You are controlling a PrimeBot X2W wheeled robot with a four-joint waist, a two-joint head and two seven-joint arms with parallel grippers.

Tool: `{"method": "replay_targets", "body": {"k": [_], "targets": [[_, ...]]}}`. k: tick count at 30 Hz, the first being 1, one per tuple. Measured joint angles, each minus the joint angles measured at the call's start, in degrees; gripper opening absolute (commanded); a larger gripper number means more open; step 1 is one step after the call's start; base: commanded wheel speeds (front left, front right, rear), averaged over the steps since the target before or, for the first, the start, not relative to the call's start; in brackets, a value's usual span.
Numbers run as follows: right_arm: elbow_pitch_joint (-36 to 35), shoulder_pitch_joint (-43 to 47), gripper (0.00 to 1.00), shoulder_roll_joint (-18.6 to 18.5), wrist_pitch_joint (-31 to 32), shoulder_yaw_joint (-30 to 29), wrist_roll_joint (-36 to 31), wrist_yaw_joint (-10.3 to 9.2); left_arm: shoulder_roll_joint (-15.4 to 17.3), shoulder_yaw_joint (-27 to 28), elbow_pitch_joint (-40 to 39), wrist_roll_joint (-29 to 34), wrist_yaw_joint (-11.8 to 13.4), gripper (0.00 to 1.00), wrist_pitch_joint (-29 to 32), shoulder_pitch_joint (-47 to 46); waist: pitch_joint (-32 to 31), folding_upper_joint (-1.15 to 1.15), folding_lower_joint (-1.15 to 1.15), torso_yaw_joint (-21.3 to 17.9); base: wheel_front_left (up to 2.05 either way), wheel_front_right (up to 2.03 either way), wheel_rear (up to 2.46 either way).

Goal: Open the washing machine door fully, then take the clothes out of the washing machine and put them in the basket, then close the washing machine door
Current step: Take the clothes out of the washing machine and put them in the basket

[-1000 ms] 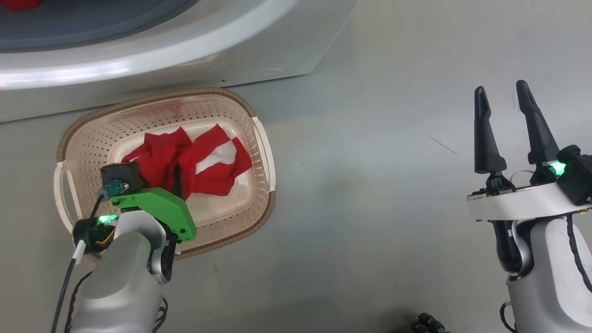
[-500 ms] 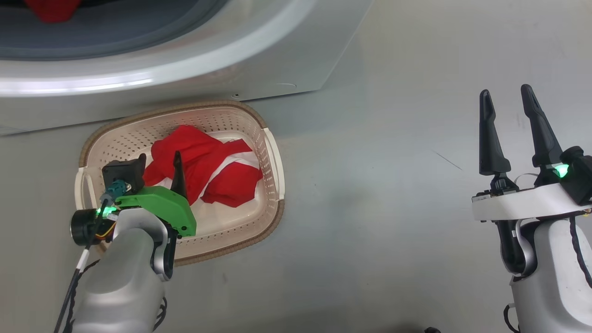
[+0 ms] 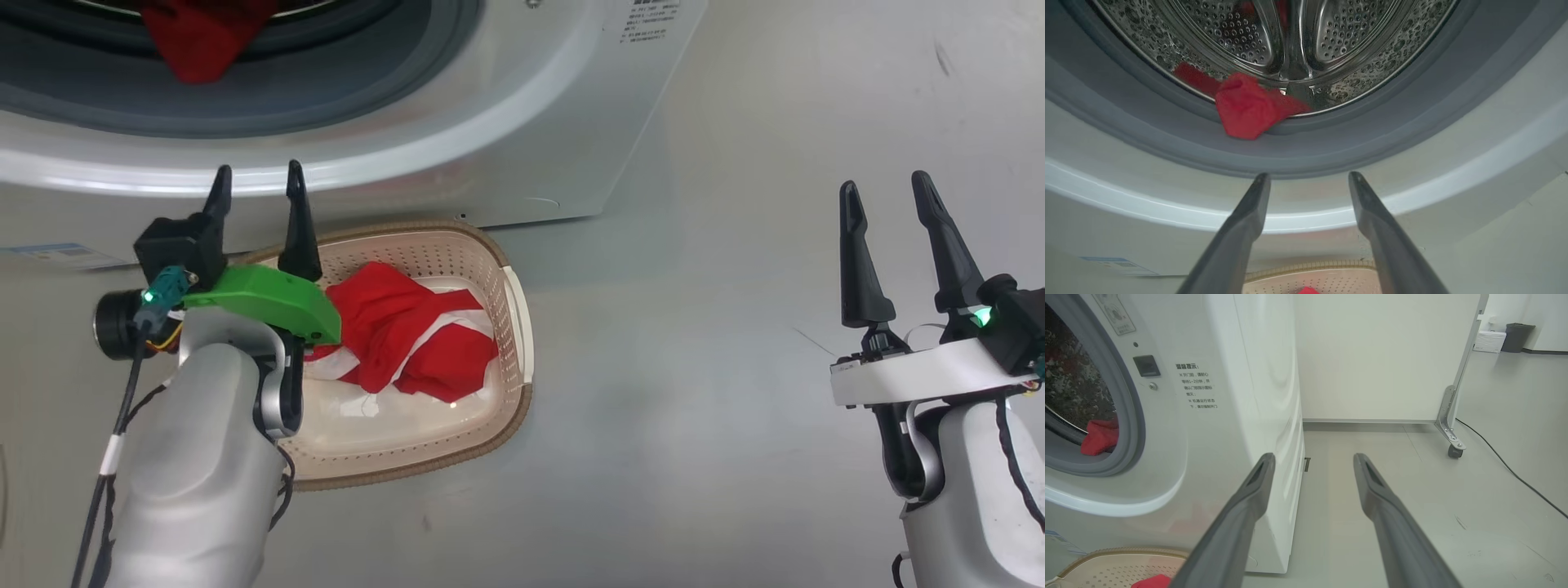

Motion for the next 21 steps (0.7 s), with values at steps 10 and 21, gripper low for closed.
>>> {"method": "replay_targets", "body": {"k": [10, 21], "targets": [[0.0, 1.8, 1.00, 0.1, 0.0, -0.9, -0.7, 0.00, 0.3, 3.2, -13.0, 6.1, 0.3, 1.00, 0.0, 6.1, -4.7, 0.00, 0.00, 1.6, 0.00, 0.00, 0.00], [0.6, 4.1, 1.00, 0.7, 0.0, -0.6, -1.7, 0.00, 0.3, 3.7, -22.4, 10.4, 0.6, 1.00, 0.0, 15.1, -9.5, 0.00, 0.00, 3.1, 0.00, 0.00, 0.00]]}}
